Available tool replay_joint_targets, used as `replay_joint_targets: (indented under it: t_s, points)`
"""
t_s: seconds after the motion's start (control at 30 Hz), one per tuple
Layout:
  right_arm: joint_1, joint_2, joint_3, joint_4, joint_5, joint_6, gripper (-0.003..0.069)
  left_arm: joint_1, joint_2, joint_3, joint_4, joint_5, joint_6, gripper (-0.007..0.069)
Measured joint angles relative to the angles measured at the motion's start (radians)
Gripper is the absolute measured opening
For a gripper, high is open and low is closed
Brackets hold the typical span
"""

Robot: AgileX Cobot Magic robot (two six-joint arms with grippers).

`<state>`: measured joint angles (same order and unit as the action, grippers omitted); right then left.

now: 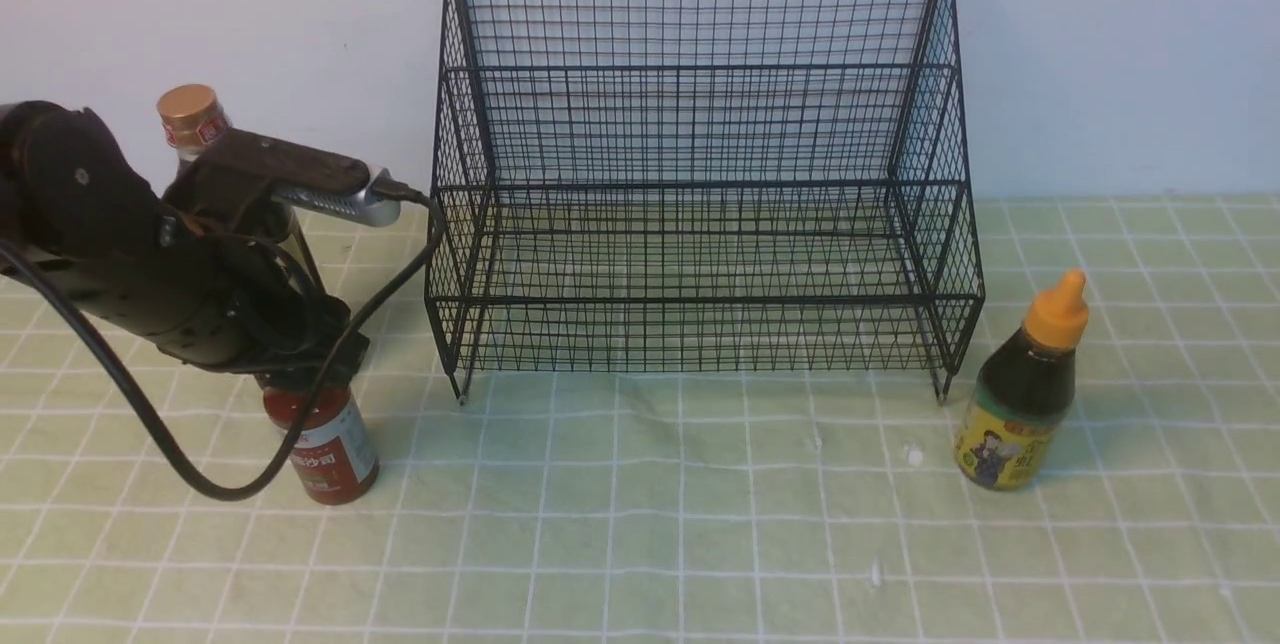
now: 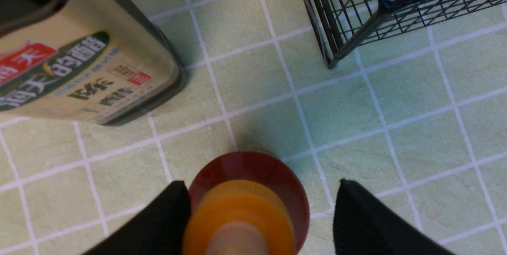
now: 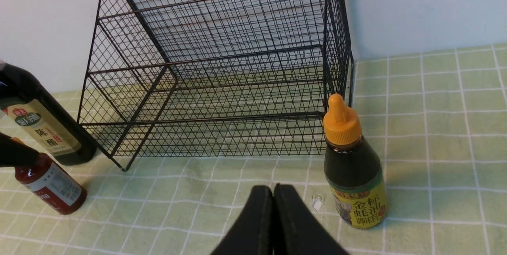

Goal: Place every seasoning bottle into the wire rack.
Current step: Use the left arm to grab the condiment bottle closest to it, then use the left arm to put the condiment bottle back on the shelf

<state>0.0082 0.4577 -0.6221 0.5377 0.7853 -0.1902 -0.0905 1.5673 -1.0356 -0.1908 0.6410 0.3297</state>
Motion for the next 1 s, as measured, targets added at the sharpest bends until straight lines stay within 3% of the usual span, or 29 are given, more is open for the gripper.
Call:
replay_joint_targets:
  t_s: [0.13, 0.5, 0.8, 1.0]
  points:
    - [0.0, 0.0, 0.0, 0.0, 0.0, 0.0, -0.0013, 0.0, 0.006, -0.001, 0.0, -0.001, 0.0, 0.0287]
    - [0.0, 0.0, 0.0, 0.0, 0.0, -0.001, -0.0013, -0.044, -0.15, -0.138, -0.136, 0.182, 0.004, 0.0287]
    - [0.0, 0.0, 0.0, 0.0, -0.003, -0.001, -0.0013, -0.247, -0.094, -0.337, -0.13, 0.067, 0.015, 0.0287]
    - [0.0, 0.0, 0.0, 0.0, -0.003, -0.001, -0.0013, -0.26, 0.059, -0.396, -0.061, 0.011, 0.015, 0.0287]
